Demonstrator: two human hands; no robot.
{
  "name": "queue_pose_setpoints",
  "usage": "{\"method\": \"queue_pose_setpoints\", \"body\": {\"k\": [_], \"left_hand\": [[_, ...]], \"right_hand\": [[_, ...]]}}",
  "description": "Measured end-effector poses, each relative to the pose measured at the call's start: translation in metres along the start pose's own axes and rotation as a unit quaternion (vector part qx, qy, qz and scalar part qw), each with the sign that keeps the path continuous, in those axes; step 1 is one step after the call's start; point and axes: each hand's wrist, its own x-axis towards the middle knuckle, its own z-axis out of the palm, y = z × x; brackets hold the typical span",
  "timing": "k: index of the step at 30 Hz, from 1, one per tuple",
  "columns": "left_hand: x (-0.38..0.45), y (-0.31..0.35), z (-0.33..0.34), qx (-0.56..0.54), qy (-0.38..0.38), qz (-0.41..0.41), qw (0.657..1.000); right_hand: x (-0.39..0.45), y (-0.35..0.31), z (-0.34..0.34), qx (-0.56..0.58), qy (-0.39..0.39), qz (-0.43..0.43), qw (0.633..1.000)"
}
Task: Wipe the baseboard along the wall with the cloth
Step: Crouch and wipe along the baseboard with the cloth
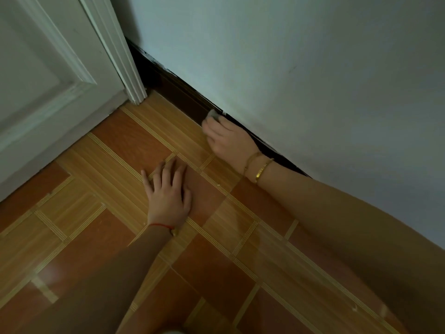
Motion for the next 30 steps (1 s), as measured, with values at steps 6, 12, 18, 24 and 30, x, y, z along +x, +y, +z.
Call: {"method": "queue_pose_setpoints", "body": {"k": [6,12,18,24,30], "left_hand": [[0.000,-0.001,-0.001,-0.007,-0.001,0.003,1.000],[0.000,0.001,-0.001,-0.011,0.000,-0.003,1.000],[-0.001,0.002,0.000,-0.005,0.000,-0.006,1.000],[-0.002,0.001,0.000,-0.005,0.003,-0.008,1.000],[-0.002,0.001,0.000,-0.006,0.005,-0.007,1.000]], "right_hand": [[-0.039,-0.002,-0.009,-0.028,0.001,0.015,0.999],[-0.130,-0.018,-0.030,-0.008,-0.087,0.035,0.996],[-0.139,-0.022,-0.033,0.014,-0.061,0.057,0.996],[-0.089,-0.018,-0.026,-0.018,-0.038,0.043,0.998],[-0.128,-0.016,-0.041,0.010,-0.045,0.039,0.998]]}}
